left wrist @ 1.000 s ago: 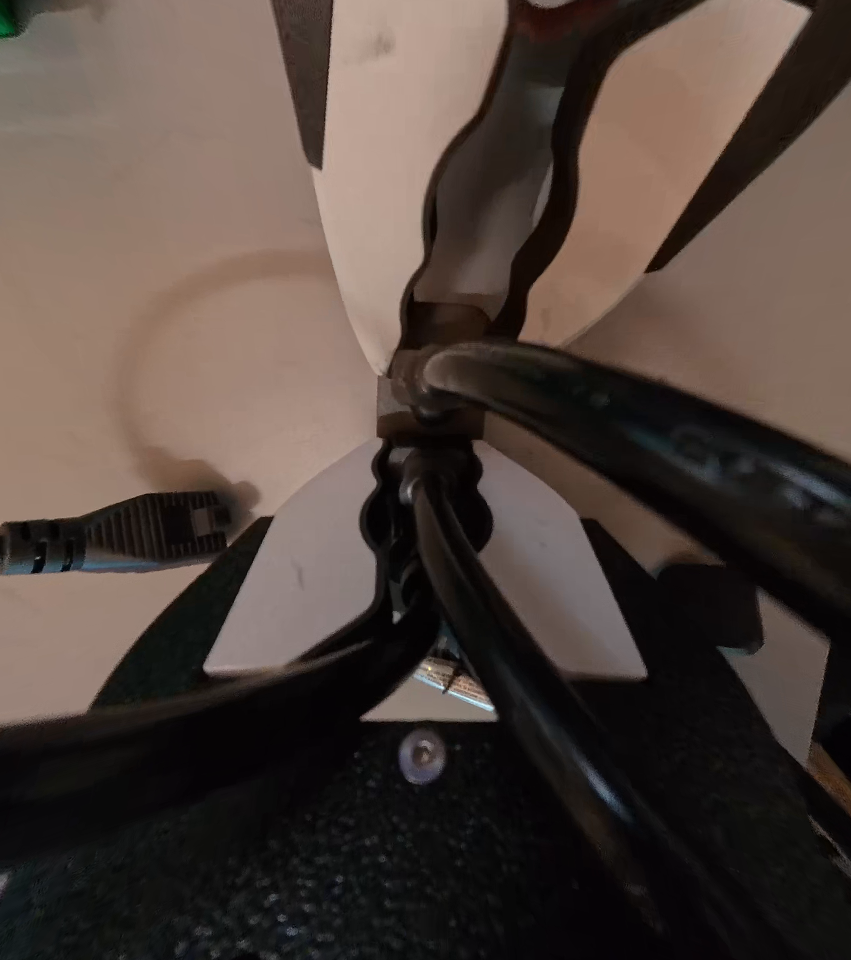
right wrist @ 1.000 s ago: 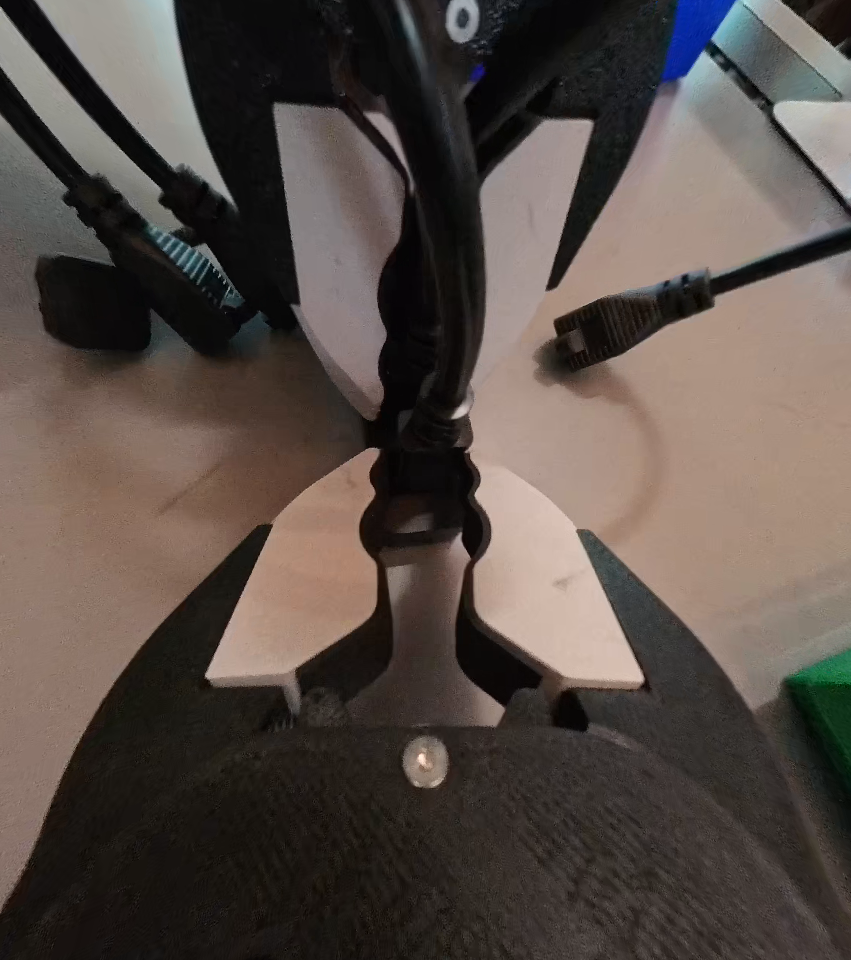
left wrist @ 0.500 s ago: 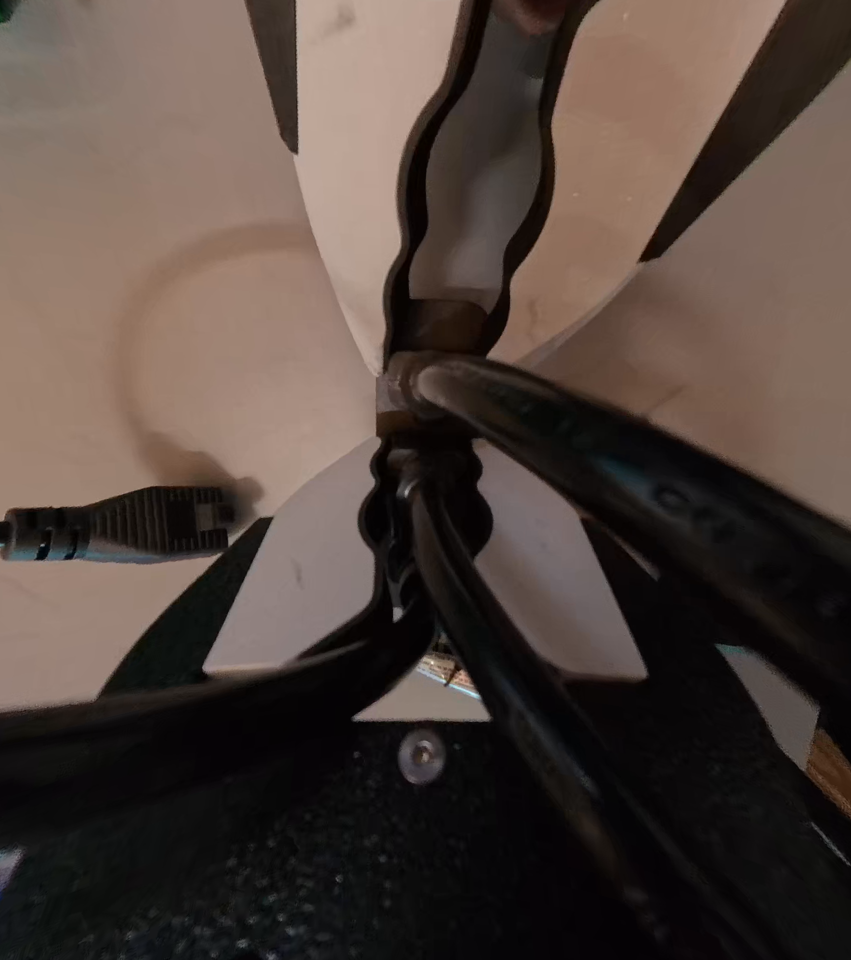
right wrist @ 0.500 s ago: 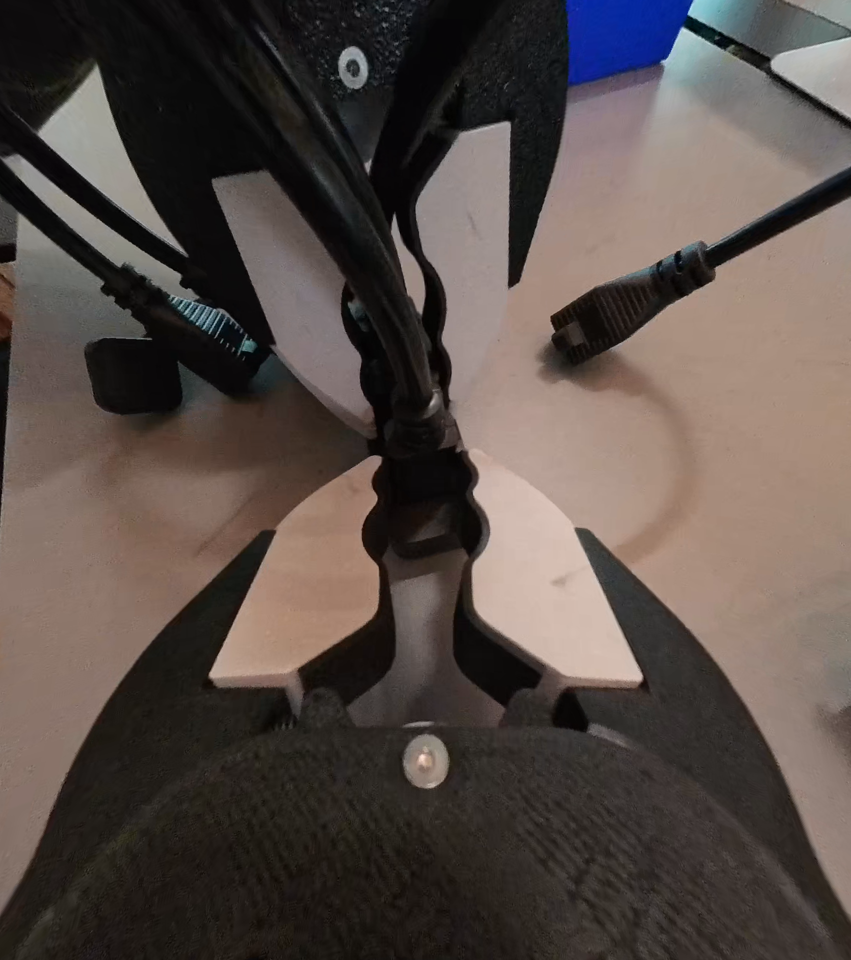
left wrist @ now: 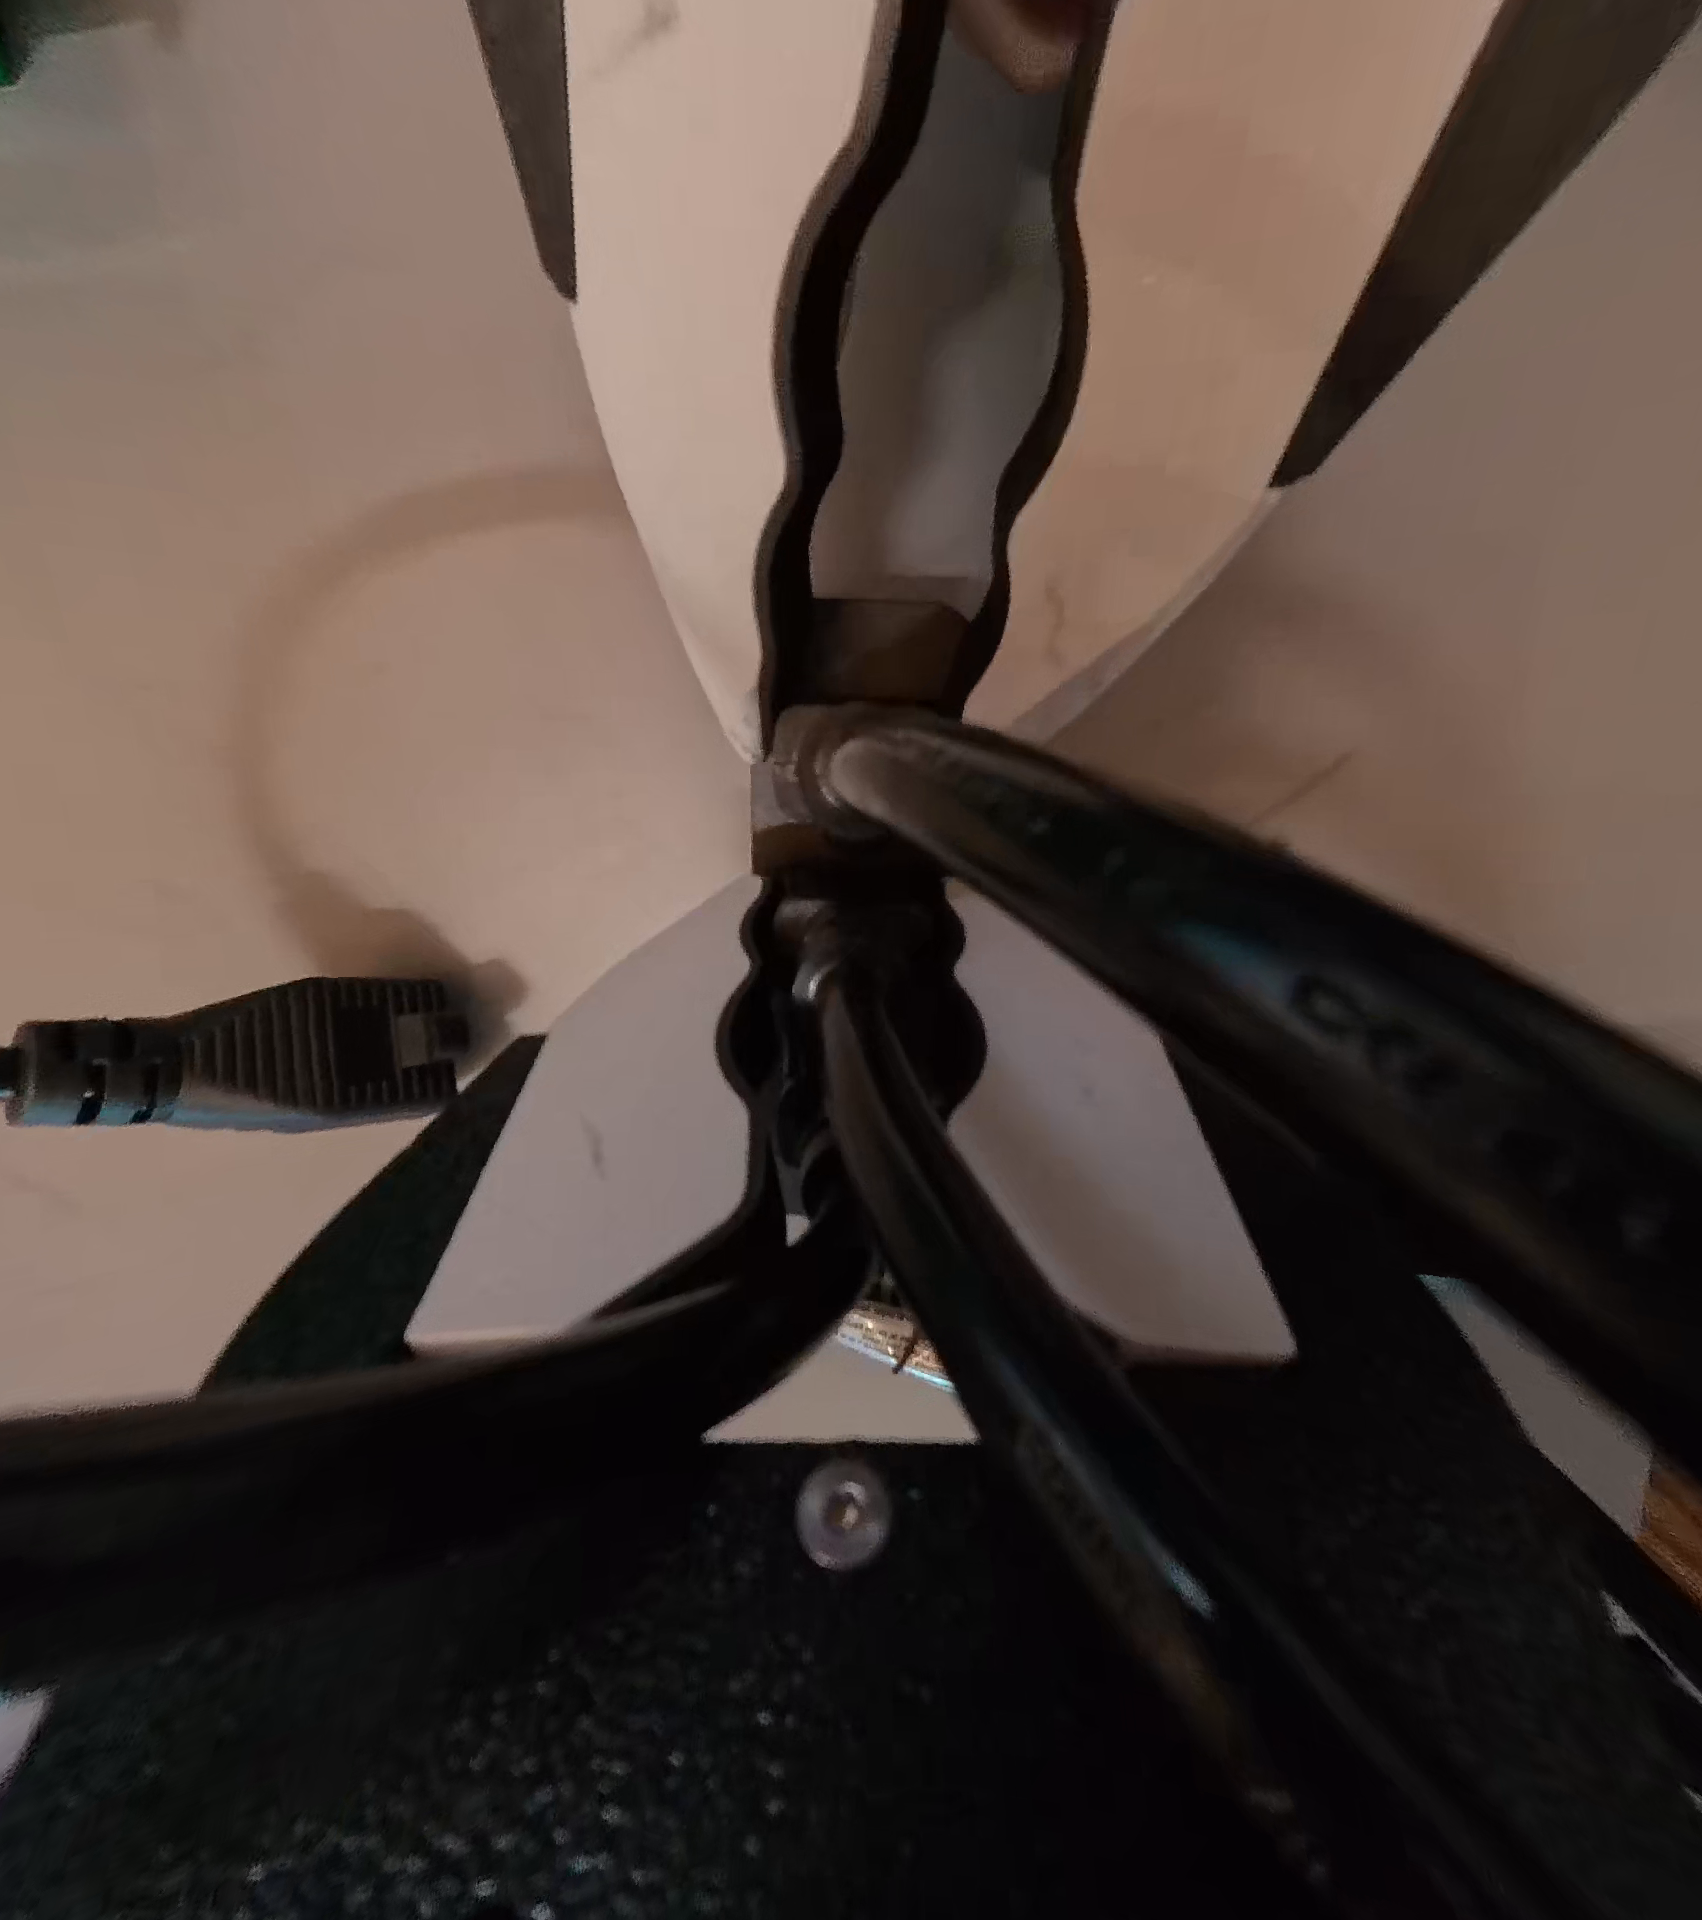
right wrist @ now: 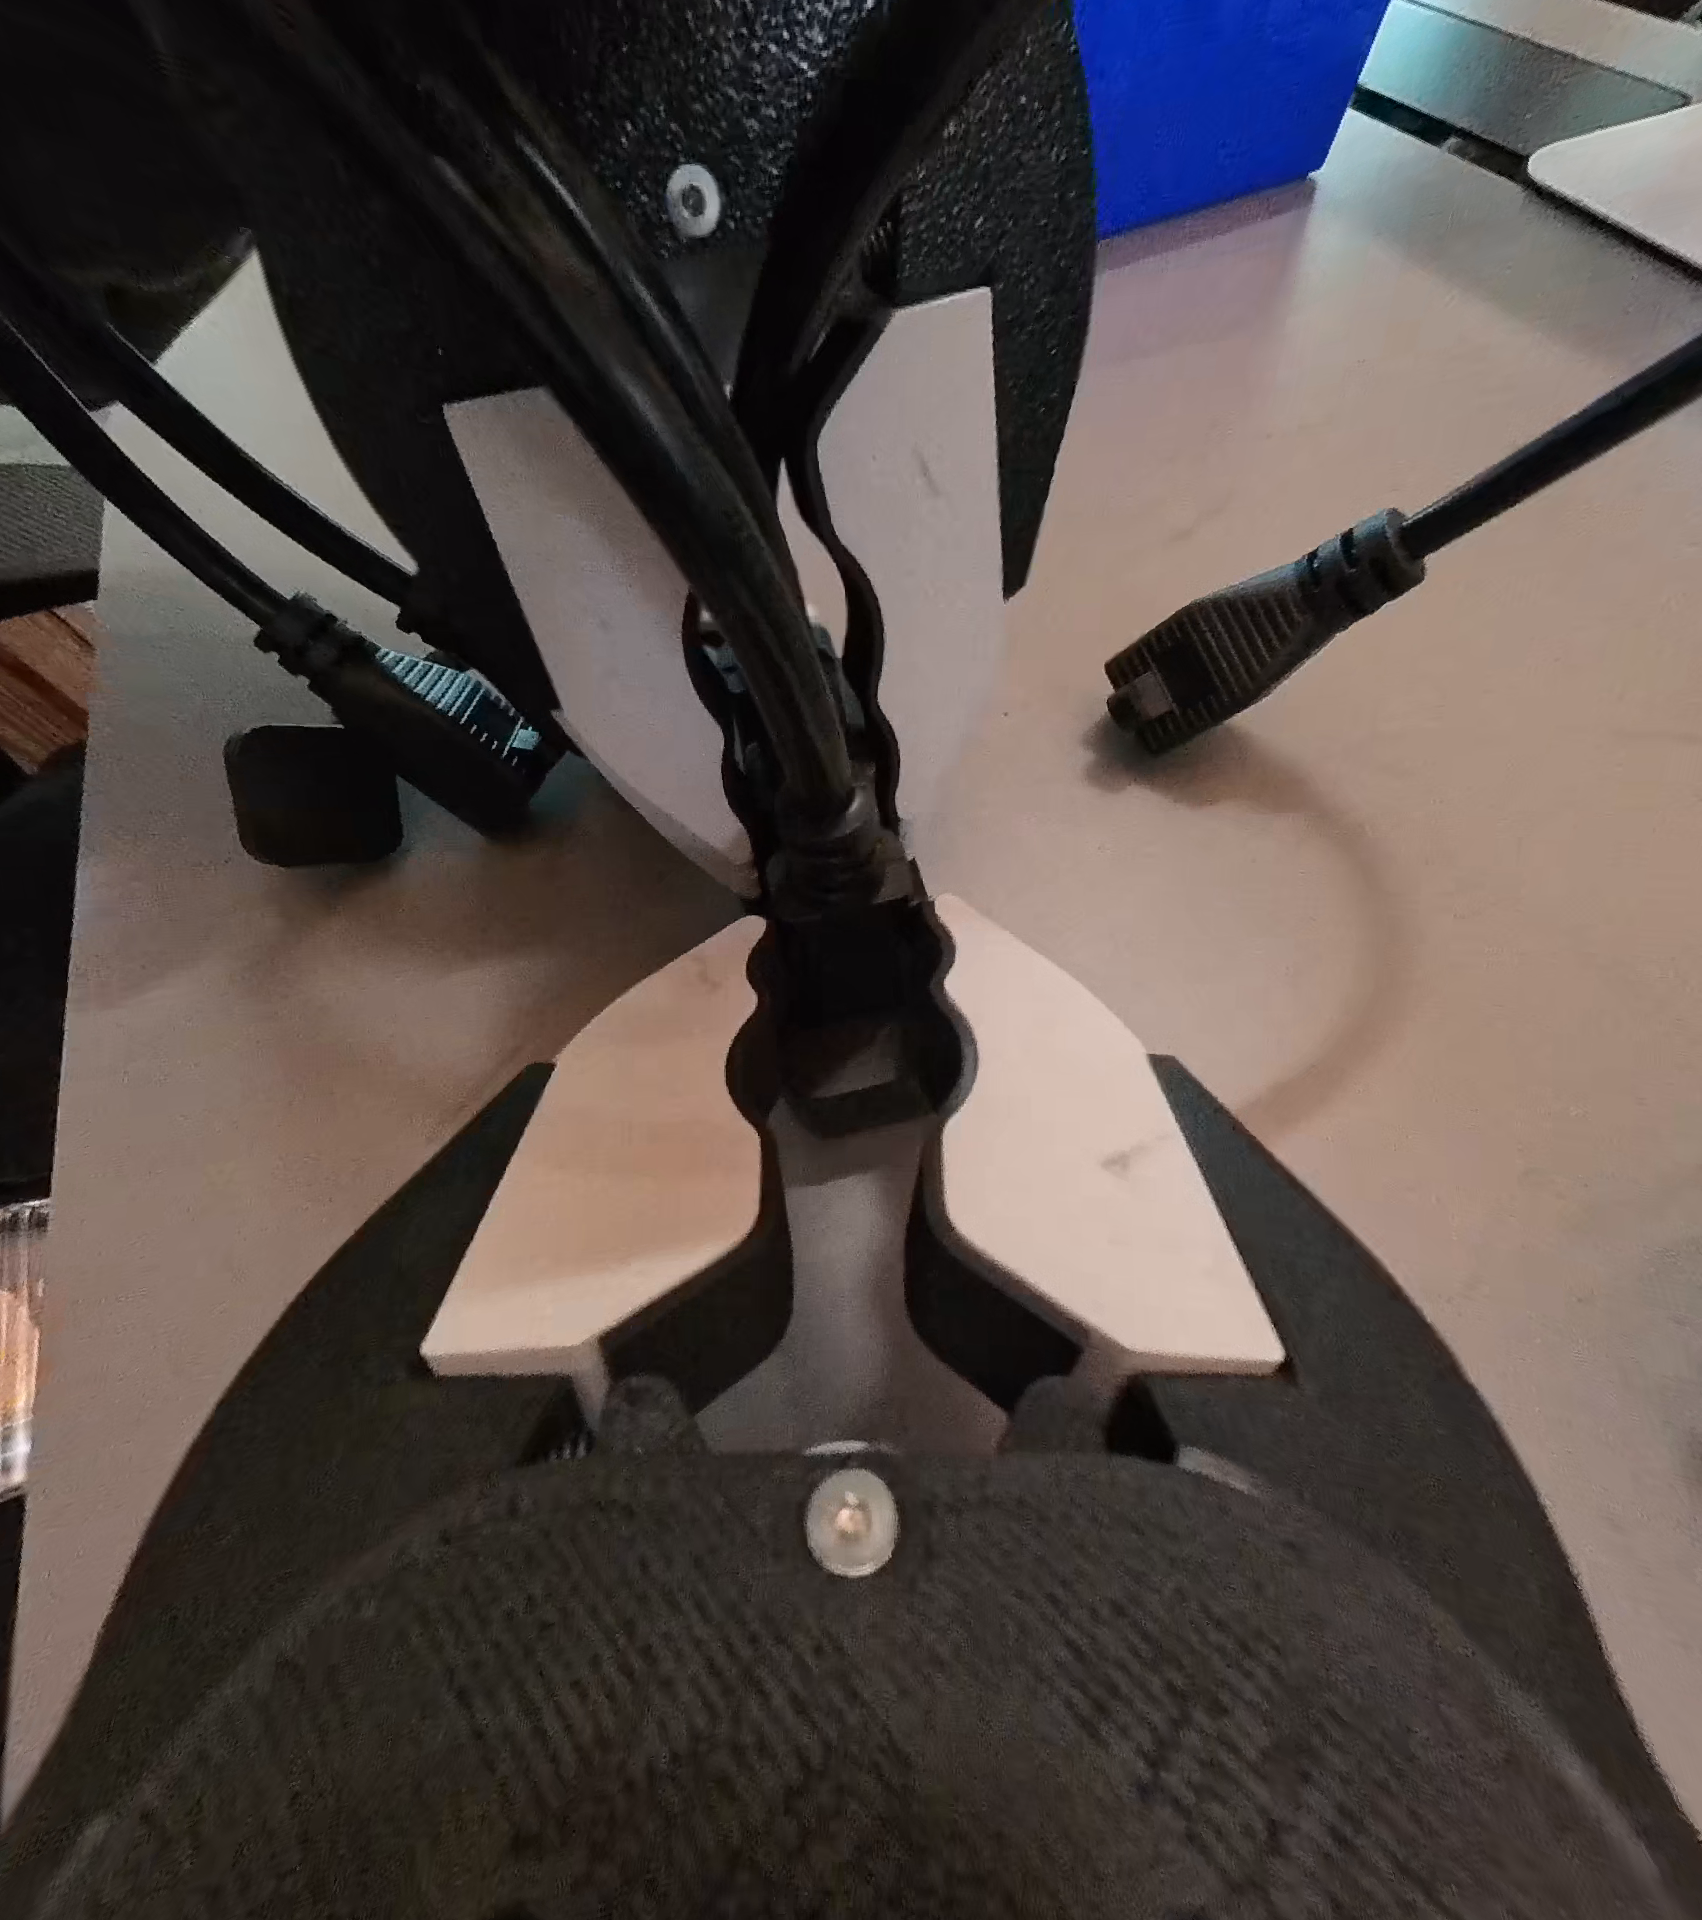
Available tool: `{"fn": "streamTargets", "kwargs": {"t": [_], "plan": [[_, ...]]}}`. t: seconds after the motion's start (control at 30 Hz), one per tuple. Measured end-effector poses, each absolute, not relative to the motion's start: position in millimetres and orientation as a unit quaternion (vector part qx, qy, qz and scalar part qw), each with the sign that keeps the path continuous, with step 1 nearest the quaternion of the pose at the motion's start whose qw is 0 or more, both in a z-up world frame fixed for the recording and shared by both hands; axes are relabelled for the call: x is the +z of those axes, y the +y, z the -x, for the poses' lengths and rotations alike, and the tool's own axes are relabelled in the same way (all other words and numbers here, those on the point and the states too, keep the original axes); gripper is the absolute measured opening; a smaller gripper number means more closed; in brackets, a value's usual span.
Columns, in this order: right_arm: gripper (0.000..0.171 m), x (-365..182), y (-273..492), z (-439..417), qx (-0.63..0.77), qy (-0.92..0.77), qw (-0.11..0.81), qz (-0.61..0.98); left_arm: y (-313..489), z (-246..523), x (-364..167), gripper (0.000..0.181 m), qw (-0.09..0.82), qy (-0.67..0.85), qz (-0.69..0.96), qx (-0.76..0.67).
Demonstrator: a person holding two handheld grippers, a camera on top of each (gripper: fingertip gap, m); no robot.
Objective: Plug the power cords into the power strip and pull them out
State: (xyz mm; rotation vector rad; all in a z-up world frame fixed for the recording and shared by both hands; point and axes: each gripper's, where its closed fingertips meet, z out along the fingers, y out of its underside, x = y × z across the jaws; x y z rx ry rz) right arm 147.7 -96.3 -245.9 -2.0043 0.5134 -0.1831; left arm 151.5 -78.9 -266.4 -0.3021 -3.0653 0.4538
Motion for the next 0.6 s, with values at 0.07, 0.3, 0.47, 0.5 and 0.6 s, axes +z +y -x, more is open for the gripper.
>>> {"fn": "streamTargets", "kwargs": {"t": [0.07,0.3,0.47,0.5,0.6], "plan": [[0.021,-246,-96,-147,-0.077,0.209,0.506,0.833,-79,-151,-267,0.026,0.013,-0.984,0.098,0.146],[0.023,-250,-98,-142,-0.098,0.168,0.459,0.867,-80,-149,-268,0.026,0.016,-0.984,0.111,0.138],[0.024,-233,-100,-142,-0.139,0.143,0.489,0.849,-80,-148,-268,0.026,0.016,-0.984,0.11,0.142],[0.024,-228,-100,-142,-0.139,0.145,0.505,0.84,-80,-148,-268,0.026,0.016,-0.983,0.111,0.143],[0.021,-222,-94,-141,-0.122,0.151,0.541,0.818,-80,-148,-268,0.026,0.017,-0.983,0.112,0.144]]}}
